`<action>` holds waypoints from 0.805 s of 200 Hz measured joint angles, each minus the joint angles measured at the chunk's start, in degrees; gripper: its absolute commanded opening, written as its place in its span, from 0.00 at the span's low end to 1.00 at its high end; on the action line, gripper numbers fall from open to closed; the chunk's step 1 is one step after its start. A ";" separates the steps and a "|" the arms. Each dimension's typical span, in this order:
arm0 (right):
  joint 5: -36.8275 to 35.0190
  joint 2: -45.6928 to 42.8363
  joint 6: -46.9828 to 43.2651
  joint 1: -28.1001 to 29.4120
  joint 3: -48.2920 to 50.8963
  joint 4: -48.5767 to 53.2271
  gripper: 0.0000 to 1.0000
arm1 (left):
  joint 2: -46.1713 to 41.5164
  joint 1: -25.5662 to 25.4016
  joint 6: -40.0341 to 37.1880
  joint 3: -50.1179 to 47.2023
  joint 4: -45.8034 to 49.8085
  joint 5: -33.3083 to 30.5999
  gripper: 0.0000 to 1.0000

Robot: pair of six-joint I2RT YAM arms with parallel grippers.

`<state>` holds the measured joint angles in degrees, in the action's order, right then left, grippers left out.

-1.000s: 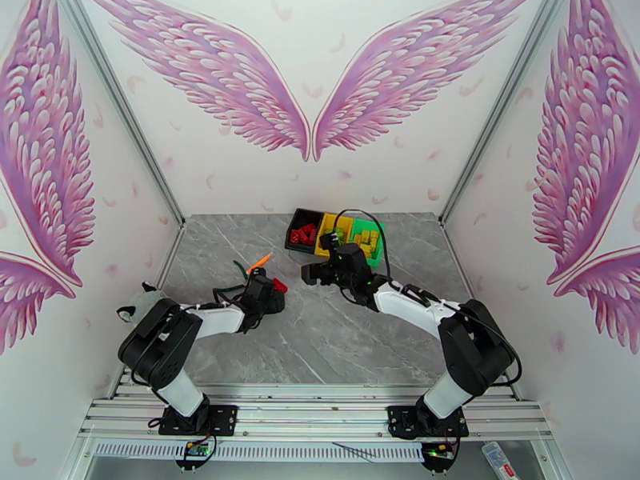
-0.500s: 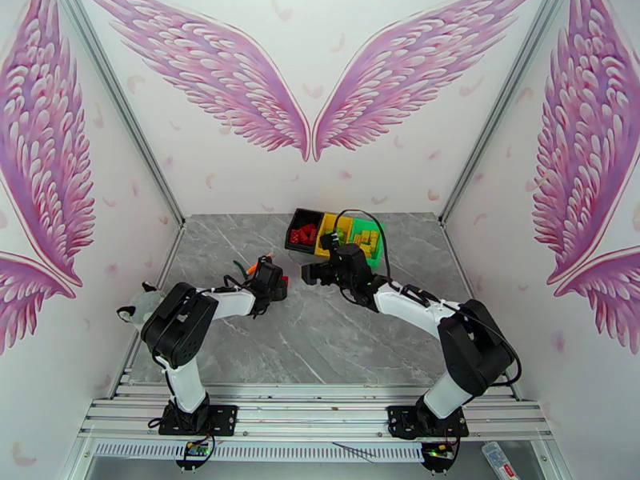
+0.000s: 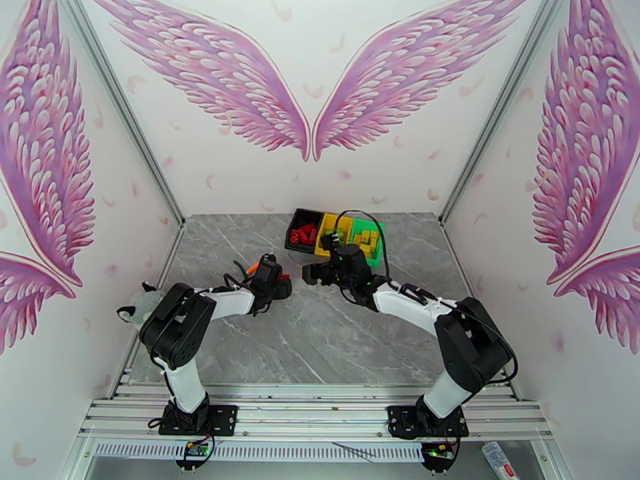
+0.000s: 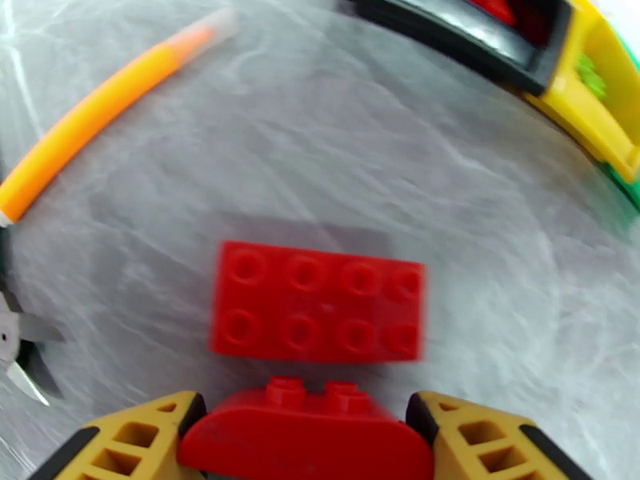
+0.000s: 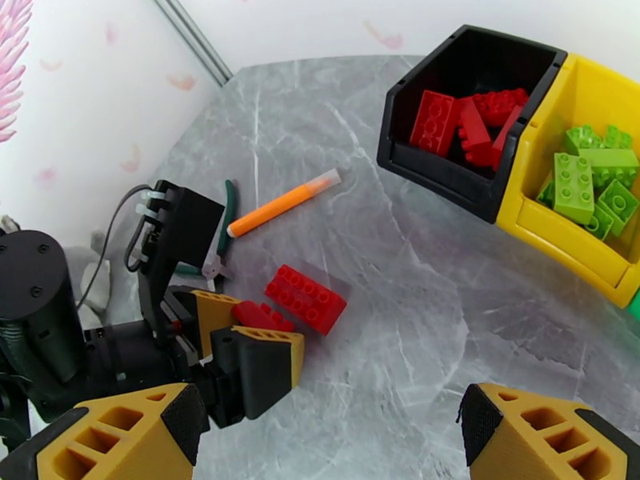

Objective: Sort the legos into containers by color

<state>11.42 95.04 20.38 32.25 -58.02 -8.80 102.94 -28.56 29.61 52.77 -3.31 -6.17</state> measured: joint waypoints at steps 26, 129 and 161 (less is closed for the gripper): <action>0.37 0.02 0.87 0.00 1.29 -1.01 0.90 | -1.25 0.42 -0.85 1.75 0.11 3.78 0.56; -10.43 -11.30 2.78 -0.92 10.01 2.97 0.91 | 15.04 4.92 -4.48 36.61 1.09 13.42 0.63; -12.28 -14.16 2.75 -1.25 11.13 4.00 0.91 | 24.52 6.49 -4.35 50.62 3.74 17.11 0.84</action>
<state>-0.86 80.88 23.14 31.00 -46.89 -4.80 127.46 -22.06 25.26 103.39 0.43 10.94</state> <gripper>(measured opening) 0.907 0.787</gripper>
